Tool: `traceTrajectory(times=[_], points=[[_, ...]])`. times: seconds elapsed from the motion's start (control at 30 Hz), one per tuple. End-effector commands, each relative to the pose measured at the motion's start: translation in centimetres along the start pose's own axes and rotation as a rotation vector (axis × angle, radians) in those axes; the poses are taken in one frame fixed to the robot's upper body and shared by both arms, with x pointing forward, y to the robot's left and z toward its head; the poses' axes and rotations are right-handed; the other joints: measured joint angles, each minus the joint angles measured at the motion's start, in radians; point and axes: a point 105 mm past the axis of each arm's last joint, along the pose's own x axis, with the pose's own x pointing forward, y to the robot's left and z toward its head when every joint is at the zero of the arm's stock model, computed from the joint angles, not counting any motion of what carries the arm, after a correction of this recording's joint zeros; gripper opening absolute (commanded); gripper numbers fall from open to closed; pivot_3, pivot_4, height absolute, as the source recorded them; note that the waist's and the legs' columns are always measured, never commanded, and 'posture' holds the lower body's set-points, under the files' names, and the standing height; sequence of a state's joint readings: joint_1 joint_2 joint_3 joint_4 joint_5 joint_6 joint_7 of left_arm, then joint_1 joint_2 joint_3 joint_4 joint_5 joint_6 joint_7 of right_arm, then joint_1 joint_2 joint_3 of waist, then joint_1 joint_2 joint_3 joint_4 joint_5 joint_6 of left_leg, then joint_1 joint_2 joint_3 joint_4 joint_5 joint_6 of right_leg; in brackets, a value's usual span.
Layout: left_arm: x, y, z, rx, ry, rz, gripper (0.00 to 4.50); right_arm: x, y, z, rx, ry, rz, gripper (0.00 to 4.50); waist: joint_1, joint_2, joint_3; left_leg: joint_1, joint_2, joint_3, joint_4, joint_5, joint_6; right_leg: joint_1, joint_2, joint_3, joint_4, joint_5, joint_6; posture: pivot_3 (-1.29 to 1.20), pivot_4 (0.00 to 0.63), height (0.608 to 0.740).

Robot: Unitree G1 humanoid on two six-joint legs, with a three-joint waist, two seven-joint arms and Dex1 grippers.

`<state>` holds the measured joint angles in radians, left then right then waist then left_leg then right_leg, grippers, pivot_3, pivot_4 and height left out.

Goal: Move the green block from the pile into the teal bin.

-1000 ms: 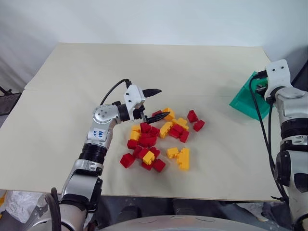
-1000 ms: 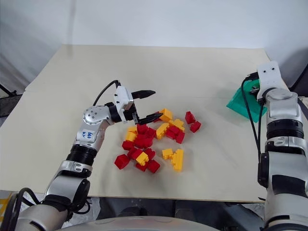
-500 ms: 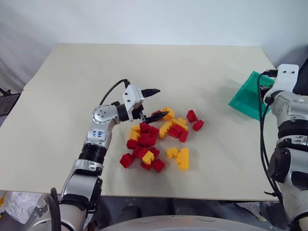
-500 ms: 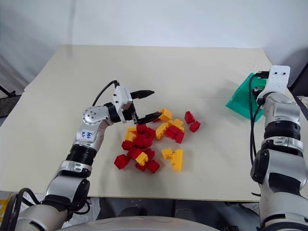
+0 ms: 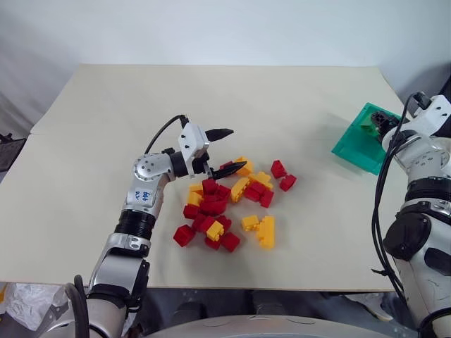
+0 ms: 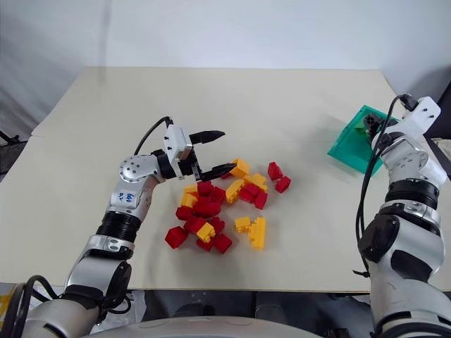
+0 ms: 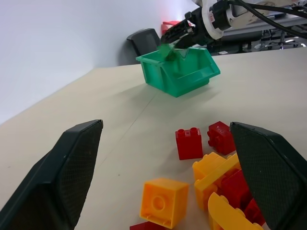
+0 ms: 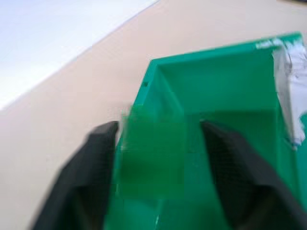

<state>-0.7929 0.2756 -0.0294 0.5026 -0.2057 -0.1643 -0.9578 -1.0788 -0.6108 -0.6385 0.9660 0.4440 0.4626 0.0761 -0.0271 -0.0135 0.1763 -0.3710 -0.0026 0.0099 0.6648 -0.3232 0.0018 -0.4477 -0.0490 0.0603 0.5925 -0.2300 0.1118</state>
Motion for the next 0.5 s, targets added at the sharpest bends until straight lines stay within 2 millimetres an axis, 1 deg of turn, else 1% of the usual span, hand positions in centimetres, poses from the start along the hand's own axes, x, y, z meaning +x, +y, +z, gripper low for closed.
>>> traceTrajectory(times=[0.03,0.17,0.2,0.23,0.3,0.37,0.4,0.43,0.47,0.5], points=[[-0.1,0.2,1.1,0.029,-0.039,0.008,4.5,-0.4,0.1,2.0,0.058,-0.072,0.004,4.48,0.0,0.0,0.0,0.0,0.0,0.0,0.0,0.0,0.0,0.0,0.0,0.0,0.0,0.0,0.0,0.0,0.15,0.74],[-0.2,0.1,1.0,0.027,-0.038,0.006,4.5,-0.5,-0.1,2.1,0.024,-0.067,-0.001,4.48,0.0,0.0,0.0,0.0,0.0,0.0,0.0,0.0,0.0,0.0,0.0,0.0,0.0,0.0,0.0,0.0,0.15,0.74],[-0.2,0.1,1.1,0.026,-0.038,0.007,4.5,-0.6,0.2,2.0,-0.016,-0.057,0.016,4.48,0.0,0.0,0.0,0.0,0.0,0.0,0.0,0.0,0.0,0.0,0.0,0.0,0.0,0.0,0.0,0.0,0.15,0.74],[-0.2,0.2,1.1,0.025,-0.037,0.009,4.5,-0.7,0.9,1.9,-0.085,-0.041,0.049,4.48,0.0,0.0,0.0,0.0,0.0,0.0,0.0,0.0,0.0,0.0,0.0,0.0,0.0,0.0,0.0,0.0,0.15,0.74],[-0.5,0.3,1.2,0.017,-0.036,0.013,4.5,-1.5,3.8,1.9,-0.224,-0.027,0.21,4.48,-0.001,0.0,0.0,0.0,0.0,0.0,0.0,0.0,0.0,0.0,0.0,0.0,0.0,0.0,0.0,0.0,0.15,0.74],[-1.1,0.4,1.2,-0.011,-0.032,0.019,4.5,-2.9,6.0,1.8,-0.311,-0.015,0.356,4.48,-0.003,0.001,0.0,0.0,0.0,-0.001,0.0,0.0,0.0,-0.001,0.0,0.001,0.001,0.0,0.0,0.0,0.15,0.74],[-1.7,0.7,1.1,-0.031,-0.021,0.037,4.5,-4.1,7.4,1.8,-0.383,-0.019,0.458,4.48,-0.002,0.001,0.0,0.0,0.0,-0.002,0.0,0.0,0.0,-0.001,0.0,0.002,0.001,0.0,0.0,0.0,0.15,0.74],[-2.8,1.0,0.8,-0.072,0.007,0.054,4.5,-5.9,8.9,1.6,-0.503,-0.025,0.586,4.48,-0.001,0.001,0.0,0.0,0.001,-0.003,0.0,0.0,0.0,-0.001,0.001,0.002,0.002,0.0,0.0,0.0,0.15,0.74],[-4.0,1.2,0.5,-0.107,0.033,0.065,4.5,-7.8,10.0,0.9,-0.604,-0.011,0.708,4.48,-0.001,0.002,-0.001,-0.001,0.001,-0.004,0.0,0.0,0.0,-0.002,0.001,0.001,0.002,0.0,0.0,0.0,0.15,0.74],[-4.7,1.2,0.4,-0.131,0.05,0.069,4.5,-9.0,10.6,0.3,-0.668,0.006,0.786,4.48,0.0,0.002,-0.001,-0.001,0.002,-0.006,0.0,-0.001,0.001,-0.003,0.002,0.001,0.002,0.0,0.0,0.0,0.15,0.74]])
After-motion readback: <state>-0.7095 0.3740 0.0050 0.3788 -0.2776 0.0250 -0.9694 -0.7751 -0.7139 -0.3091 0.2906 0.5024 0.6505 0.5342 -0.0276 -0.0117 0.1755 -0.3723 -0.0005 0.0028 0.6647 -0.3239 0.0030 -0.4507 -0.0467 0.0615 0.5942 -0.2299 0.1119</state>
